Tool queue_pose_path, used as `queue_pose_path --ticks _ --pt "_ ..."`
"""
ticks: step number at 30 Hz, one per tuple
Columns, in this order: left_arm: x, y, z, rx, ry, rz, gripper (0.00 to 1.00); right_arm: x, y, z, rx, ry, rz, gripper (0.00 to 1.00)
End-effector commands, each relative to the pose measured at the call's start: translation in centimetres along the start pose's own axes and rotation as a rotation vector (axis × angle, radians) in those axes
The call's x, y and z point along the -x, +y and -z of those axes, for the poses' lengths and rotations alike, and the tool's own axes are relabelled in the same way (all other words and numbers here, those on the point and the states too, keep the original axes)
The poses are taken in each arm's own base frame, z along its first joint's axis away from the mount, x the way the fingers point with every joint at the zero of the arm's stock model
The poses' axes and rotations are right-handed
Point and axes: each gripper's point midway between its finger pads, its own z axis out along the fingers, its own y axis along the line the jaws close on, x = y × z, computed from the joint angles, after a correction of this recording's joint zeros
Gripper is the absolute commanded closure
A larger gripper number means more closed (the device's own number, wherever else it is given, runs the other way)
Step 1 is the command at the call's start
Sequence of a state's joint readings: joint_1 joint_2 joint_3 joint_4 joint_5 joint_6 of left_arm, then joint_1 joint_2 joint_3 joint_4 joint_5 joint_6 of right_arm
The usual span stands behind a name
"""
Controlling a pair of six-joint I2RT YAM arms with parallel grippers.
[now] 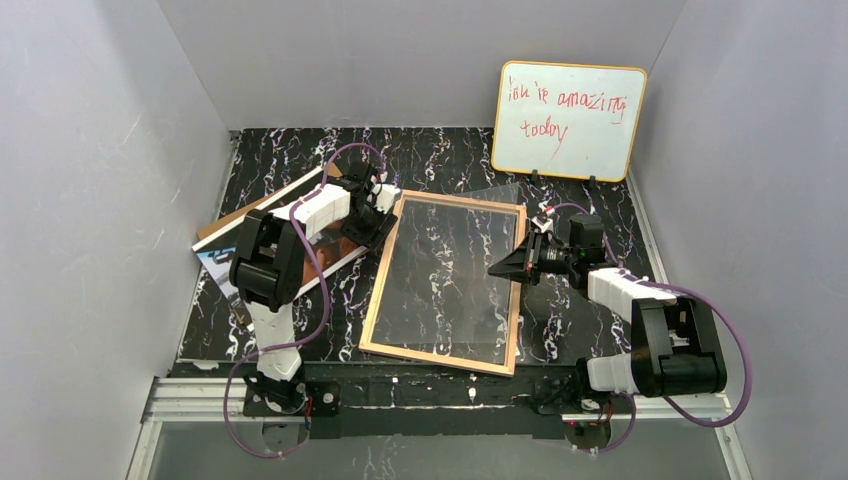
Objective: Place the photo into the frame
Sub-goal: Place the photo frame item in the photo frame.
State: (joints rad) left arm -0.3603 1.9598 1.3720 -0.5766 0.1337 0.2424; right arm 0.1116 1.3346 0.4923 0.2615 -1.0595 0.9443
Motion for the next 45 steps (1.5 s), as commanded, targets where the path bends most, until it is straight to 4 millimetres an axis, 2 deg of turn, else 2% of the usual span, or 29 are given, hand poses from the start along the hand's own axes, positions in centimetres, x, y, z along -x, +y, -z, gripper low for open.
queue_pose_path --ticks 1,10,21,32,40,45 --pt "-5.4 -2.5 -3.4 -0.111 0.185 0.023 0.42 -1.1 0.2 0.4 0.02 0.031 -0.003 0.99" --pt "-5.3 -2.6 -3.5 -0.114 0.185 0.027 0.42 -1.4 -0.9 0.4 -0.008 0.034 -0.026 0.99" --pt "-5.6 -2.6 -3.7 -0.114 0.197 0.027 0.42 0.3 -0.4 0.1 0.007 -0.037 0.053 0.99" --pt "-5.7 -2.6 -3.9 -0.119 0.201 0.027 0.42 1.8 1.4 -0.3 0.085 -0.103 0.136 0.99" --pt "-5.9 -2.6 -3.9 -0.118 0.204 0.026 0.43 0.5 3.7 -1.5 0.14 -0.064 0.267 0.99" --pt "-5.9 -2.6 -4.0 -0.118 0.204 0.028 0.43 -0.3 5.4 -1.1 0.179 -0.063 0.356 0.99"
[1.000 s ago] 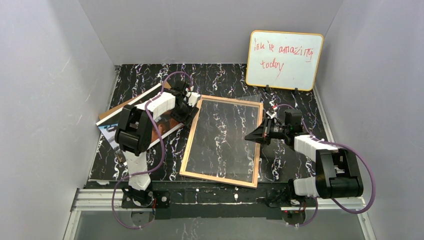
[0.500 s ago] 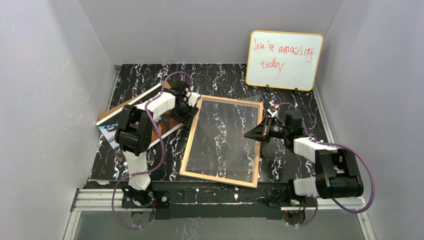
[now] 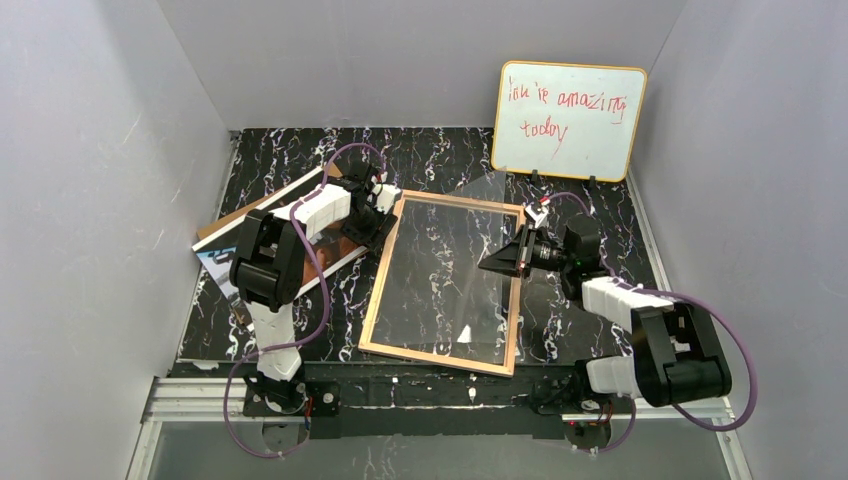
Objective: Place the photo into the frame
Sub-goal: Place the photo frame item in the photo frame.
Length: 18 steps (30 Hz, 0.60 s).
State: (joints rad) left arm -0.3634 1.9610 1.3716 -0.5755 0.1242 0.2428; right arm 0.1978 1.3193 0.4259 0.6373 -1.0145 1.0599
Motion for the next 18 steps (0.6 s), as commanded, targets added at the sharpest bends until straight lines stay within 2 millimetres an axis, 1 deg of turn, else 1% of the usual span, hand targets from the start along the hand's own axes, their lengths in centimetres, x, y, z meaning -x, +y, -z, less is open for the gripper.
queue_pose_path --ticks 1,3,6,13,18 --pt "-5.8 -2.7 -3.9 -0.126 0.201 0.031 0.43 0.6 3.0 0.2 0.072 -0.03 0.171 0.99" --pt "-5.8 -2.7 -3.9 -0.127 0.202 0.031 0.43 0.5 2.9 0.2 0.069 -0.036 0.167 0.99" --pt "-5.9 -2.7 -3.9 -0.125 0.204 0.031 0.43 0.2 2.3 0.2 0.07 -0.039 0.148 0.99" --pt "-5.9 -2.6 -3.8 -0.119 0.202 0.029 0.43 0.1 1.3 0.1 0.046 -0.033 0.143 0.99" --pt "-6.0 -2.7 -3.8 -0.123 0.205 0.032 0.44 0.1 1.3 0.0 0.047 -0.031 0.148 0.99"
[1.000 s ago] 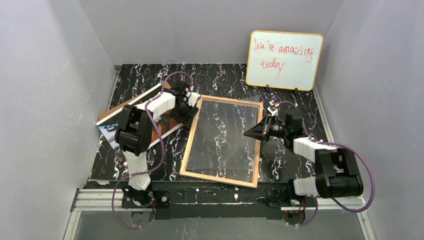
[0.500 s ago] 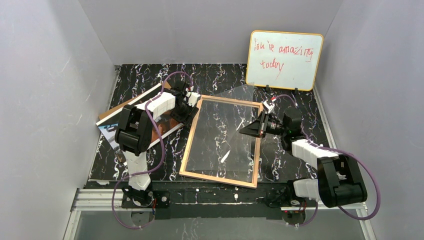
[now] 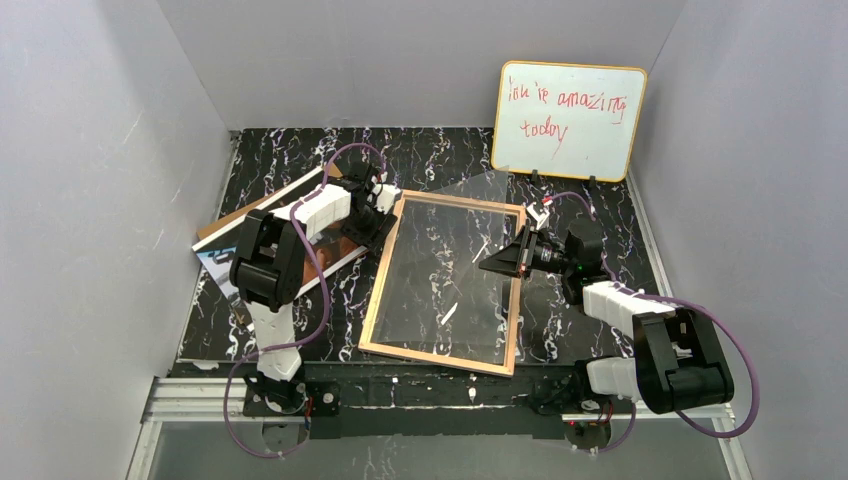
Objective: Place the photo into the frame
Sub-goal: Place the photo frame item in the photo frame.
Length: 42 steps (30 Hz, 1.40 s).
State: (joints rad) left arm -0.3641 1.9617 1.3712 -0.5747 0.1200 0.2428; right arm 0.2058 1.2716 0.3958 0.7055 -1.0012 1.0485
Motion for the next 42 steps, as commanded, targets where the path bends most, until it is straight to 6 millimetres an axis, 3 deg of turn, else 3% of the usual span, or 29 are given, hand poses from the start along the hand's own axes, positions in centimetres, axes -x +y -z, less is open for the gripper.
queue_pose_path --ticks 1,8,14,18,21,24,33,42 --pt "-6.0 -2.8 -3.8 -0.127 0.202 0.032 0.44 0.4 0.4 -0.2 0.018 -0.008 0.062 0.99" --pt "-4.4 -2.3 -2.5 -0.169 0.16 0.096 0.44 1.6 4.3 0.1 0.091 -0.017 0.173 0.99" --pt "-1.0 2.3 0.6 -0.133 0.037 0.197 0.44 2.1 8.3 -0.1 0.151 0.0 0.26 0.99" --pt "-0.3 5.4 1.7 -0.085 -0.011 0.274 0.43 2.5 10.6 -0.1 0.206 -0.007 0.295 0.99" --pt "-0.4 7.1 1.9 -0.039 -0.028 0.316 0.43 2.7 10.7 -0.1 0.218 -0.016 0.311 0.99" --pt "-0.8 7.8 1.7 -0.014 -0.023 0.334 0.43 2.6 8.6 -0.6 0.174 -0.01 0.267 0.99" --pt "-2.4 6.6 0.4 -0.038 0.033 0.313 0.43 0.5 -3.4 -1.0 -0.129 -0.037 0.06 0.99" --pt "-3.1 3.1 -1.0 -0.058 0.083 0.211 0.43 -0.9 -8.5 0.7 -0.307 -0.017 -0.025 0.99"
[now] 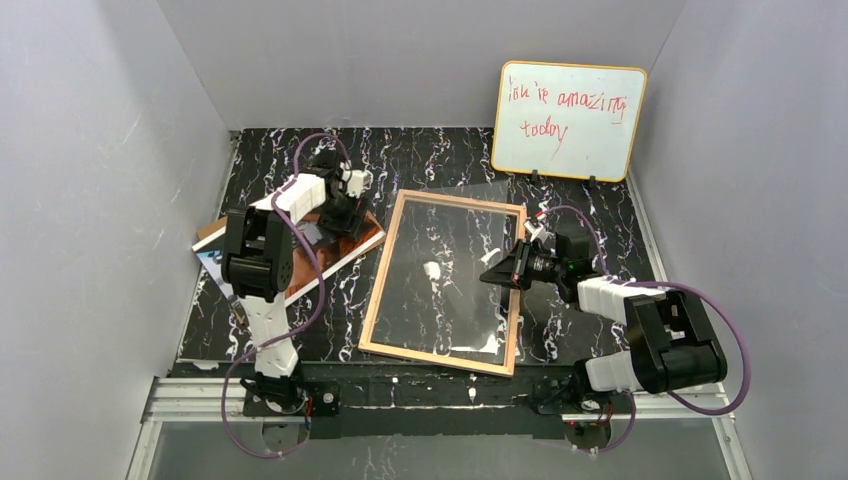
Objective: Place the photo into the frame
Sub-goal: Place the photo frame item in the photo frame.
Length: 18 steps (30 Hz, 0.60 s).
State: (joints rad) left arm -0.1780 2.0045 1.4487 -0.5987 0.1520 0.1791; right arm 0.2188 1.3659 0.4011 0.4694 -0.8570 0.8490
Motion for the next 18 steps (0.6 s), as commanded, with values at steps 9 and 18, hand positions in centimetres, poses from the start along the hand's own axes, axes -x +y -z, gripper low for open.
queue_pose_path --ticks 9,18 --pt "-4.0 -4.5 -2.7 -0.067 0.144 -0.08 0.43 -0.6 -4.3 0.9 -0.119 0.01 -0.046 0.99" --pt "-4.2 -4.7 -2.9 -0.063 0.148 -0.091 0.43 -1.1 -4.5 1.1 -0.118 0.032 -0.061 0.99"
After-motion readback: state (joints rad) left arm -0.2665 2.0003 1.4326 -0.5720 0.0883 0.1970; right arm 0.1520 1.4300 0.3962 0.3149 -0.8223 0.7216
